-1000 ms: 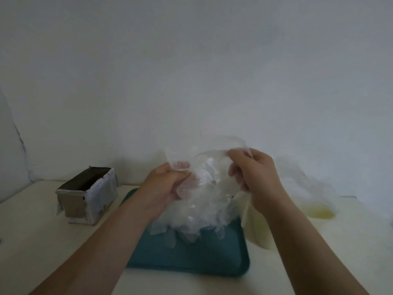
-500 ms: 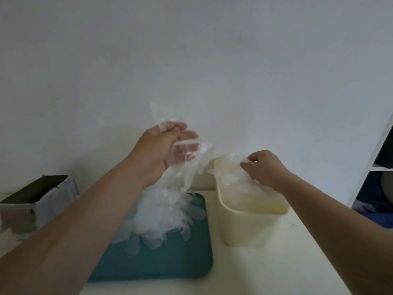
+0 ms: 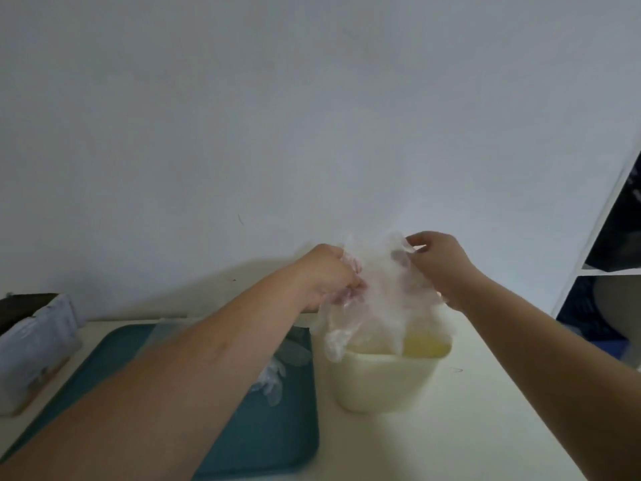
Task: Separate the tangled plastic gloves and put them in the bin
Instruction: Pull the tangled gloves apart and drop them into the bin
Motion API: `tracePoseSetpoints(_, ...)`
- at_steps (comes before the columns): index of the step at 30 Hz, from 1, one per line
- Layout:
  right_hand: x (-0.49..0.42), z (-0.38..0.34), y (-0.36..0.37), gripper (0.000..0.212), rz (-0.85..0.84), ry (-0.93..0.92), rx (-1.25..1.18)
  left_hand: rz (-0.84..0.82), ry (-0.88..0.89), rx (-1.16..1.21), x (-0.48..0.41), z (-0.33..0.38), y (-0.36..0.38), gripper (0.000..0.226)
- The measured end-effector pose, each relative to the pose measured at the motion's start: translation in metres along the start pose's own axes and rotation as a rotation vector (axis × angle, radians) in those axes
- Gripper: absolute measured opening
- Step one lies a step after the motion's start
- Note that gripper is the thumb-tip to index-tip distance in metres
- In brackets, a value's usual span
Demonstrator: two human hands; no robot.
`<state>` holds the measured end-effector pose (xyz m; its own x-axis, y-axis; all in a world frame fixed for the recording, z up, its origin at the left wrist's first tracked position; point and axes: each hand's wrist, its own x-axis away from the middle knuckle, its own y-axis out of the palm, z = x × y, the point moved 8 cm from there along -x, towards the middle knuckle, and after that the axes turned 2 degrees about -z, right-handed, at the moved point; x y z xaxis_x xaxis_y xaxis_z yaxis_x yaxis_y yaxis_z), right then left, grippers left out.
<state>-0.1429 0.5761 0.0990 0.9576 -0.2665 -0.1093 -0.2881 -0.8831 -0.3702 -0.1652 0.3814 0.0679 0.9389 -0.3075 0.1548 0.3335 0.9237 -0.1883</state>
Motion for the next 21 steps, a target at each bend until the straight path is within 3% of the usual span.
tracePoseSetpoints(3,0.012,-0.023,-0.035,0.030,0.231,-0.169,0.163,0.088,-0.005,-0.068,-0.005,-0.003,0.005,0.011)
tracePoseSetpoints(5,0.022,-0.040,-0.033,0.027,0.229,-0.252,0.231,0.124,-0.003,-0.074,-0.006,-0.001,0.010,0.016)
tracePoseSetpoints(7,0.036,-0.049,-0.010,0.029,0.056,-0.264,0.298,0.138,-0.015,-0.086,-0.005,0.001,0.014,0.019)
tracePoseSetpoints(10,0.064,-0.038,0.045,0.052,-0.336,-0.113,0.518,0.119,-0.015,-0.107,-0.005,0.001,0.013,0.017)
tracePoseSetpoints(12,0.074,-0.027,0.070,0.052,-0.519,-0.029,0.522,0.133,-0.014,-0.064,-0.004,-0.004,0.003,0.026)
tracePoseSetpoints(15,0.066,-0.012,0.081,0.058,-0.566,0.010,0.555,0.205,-0.023,-0.005,0.000,-0.016,-0.020,0.034)
tracePoseSetpoints(18,0.055,0.009,0.086,0.083,-0.572,0.045,0.843,0.294,0.050,-0.029,0.011,-0.016,-0.046,0.030)
tracePoseSetpoints(21,0.049,0.027,0.102,0.093,-0.625,0.075,1.017,0.353,0.125,-0.042,0.022,-0.012,-0.061,0.029)
